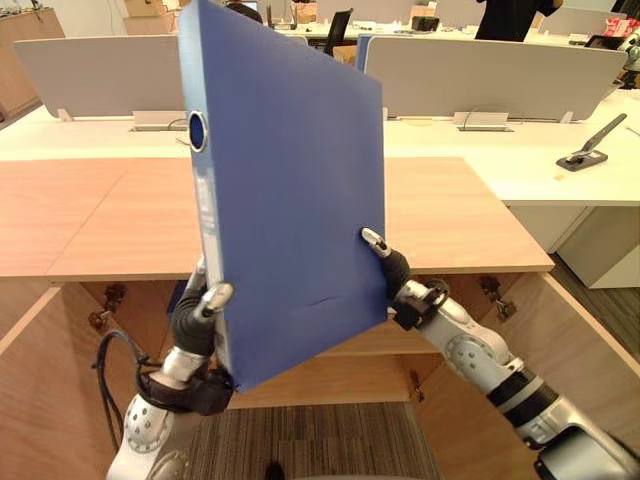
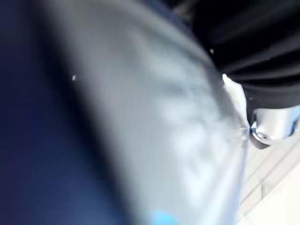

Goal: Walk over to the cabinet, pick up the folder, carry it to the office cabinet, place the folder inside the office cabinet, then close the office cabinet door

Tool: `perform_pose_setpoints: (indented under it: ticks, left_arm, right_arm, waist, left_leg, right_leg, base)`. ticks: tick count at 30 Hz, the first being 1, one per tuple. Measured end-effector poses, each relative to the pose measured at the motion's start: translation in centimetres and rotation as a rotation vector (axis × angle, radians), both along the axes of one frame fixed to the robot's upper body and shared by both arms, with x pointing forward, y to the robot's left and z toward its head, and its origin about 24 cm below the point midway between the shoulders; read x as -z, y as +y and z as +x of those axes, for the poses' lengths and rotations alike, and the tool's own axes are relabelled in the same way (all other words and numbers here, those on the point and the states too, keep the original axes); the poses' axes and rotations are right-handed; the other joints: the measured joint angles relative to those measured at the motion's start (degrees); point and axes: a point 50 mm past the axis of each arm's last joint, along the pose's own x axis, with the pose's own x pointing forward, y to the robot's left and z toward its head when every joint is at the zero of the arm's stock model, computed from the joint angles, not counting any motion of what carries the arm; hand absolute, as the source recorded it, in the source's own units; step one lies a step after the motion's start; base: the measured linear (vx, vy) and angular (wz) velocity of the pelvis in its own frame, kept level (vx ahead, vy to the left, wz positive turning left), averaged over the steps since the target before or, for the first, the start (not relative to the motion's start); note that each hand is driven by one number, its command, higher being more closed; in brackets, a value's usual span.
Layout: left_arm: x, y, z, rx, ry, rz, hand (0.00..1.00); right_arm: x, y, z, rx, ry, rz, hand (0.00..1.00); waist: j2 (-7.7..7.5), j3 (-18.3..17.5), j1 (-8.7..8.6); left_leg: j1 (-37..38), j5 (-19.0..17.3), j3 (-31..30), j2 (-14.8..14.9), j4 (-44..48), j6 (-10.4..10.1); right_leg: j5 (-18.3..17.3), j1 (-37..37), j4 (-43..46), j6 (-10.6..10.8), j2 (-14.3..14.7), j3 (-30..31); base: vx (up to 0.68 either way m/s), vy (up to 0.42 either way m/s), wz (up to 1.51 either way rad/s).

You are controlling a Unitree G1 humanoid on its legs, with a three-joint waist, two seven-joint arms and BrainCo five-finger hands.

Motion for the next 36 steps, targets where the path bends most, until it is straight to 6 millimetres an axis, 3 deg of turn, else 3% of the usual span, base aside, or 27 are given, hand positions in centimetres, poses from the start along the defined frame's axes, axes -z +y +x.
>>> perform_pose_setpoints:
  ticks: [3,5,7,16,21,24,28,31,36]
  left_arm:
    - [2.8,-0.2,0.4,0.011,0.129,-0.131,0.00]
    - [6.2,0.1,0.4,-0.003,0.298,-0.115,0.00]
    - [8.4,0.2,0.1,-0.020,0.408,-0.143,0.00]
    - [11.0,2.2,-0.5,-0.151,0.515,-0.181,0.00]
    - [12.8,2.9,-1.1,-0.210,0.589,-0.194,0.00]
    - [14.9,3.8,-1.9,-0.262,0.682,-0.183,0.00]
    - [17.8,4.4,-3.6,-0.311,0.827,-0.153,0.00]
    - [21.1,4.5,-5.5,-0.326,1.006,-0.120,0.00]
    - [24.1,4.4,-7.8,-0.311,1.193,-0.026,0.00]
  right_arm:
    - [0.5,2.0,-0.9,-0.059,0.022,0.110,1.00]
    - [-0.6,4.2,-1.9,-0.145,-0.018,0.228,1.00]
    - [-1.5,5.0,-2.3,-0.190,-0.060,0.286,1.00]
    - [1.4,4.4,-2.5,-0.143,0.042,0.265,1.00]
    - [1.9,4.2,-2.5,-0.126,0.056,0.259,1.00]
    - [0.8,3.5,-2.4,-0.093,-0.012,0.222,1.00]
    - [-2.5,2.3,-2.5,-0.028,-0.250,0.099,1.00]
    - [-4.9,2.4,-2.7,0.013,-0.444,-0.015,1.00]
    - [-6.1,3.0,-2.3,0.039,-0.582,-0.157,1.00]
  waist:
    - [0.02,0.1,-0.16]
    - [0.14,0.1,-0.48]
    - [-0.14,0.3,-0.56]
    - [-0.46,0.5,-0.23]
    - [-0.46,0.5,-0.29]
    - [-0.52,0.6,-0.26]
    - [-0.79,0.7,-0.20]
    - [-0.98,0.8,-0.19]
    - [-1.30,0.8,-0.04]
  left_leg:
    - [0.0,0.0,0.0,0.1,-0.2,0.0]
    - [0.0,0.0,0.0,0.2,-0.3,0.0]
    - [-0.1,0.0,0.0,0.2,-0.3,0.0]
    - [-0.3,0.1,-0.4,0.0,-0.3,0.2]
    - [-0.4,0.2,-0.6,0.0,-0.3,0.2]
    - [-0.5,0.2,-0.7,0.0,-0.3,0.2]
    - [-0.6,0.2,-0.8,-0.1,-0.3,0.2]
    - [-0.6,0.2,-0.8,0.0,-0.3,0.2]
    - [-0.8,0.2,-1.0,0.7,-0.3,0.1]
  right_leg:
    - [0.0,0.0,0.0,0.0,0.1,0.0]
    - [0.0,-0.1,0.0,0.0,0.2,0.0]
    - [-0.1,-0.1,-0.1,0.0,0.2,0.0]
    - [-0.1,-0.1,-0.1,0.1,0.0,-0.5]
    - [-0.1,0.0,-0.1,0.1,0.0,-0.7]
    - [-0.1,0.0,-0.2,0.1,0.0,-0.7]
    - [-0.1,0.0,-0.3,0.1,0.0,-0.9]
    - [0.0,0.0,-0.4,0.1,0.1,-0.9]
    - [0.1,0.0,-0.7,0.0,0.3,-1.0]
  base:
    - [0.00,0.000,0.00]
    - [0.00,0.000,0.00]
    - [0.00,0.000,0.00]
    - [0.00,0.000,0.01]
    - [0.00,0.000,0.00]
    - [0.00,0.000,0.00]
    - [0.00,0.000,0.00]
    - [0.00,0.000,0.00]
    - [0.00,0.000,0.00]
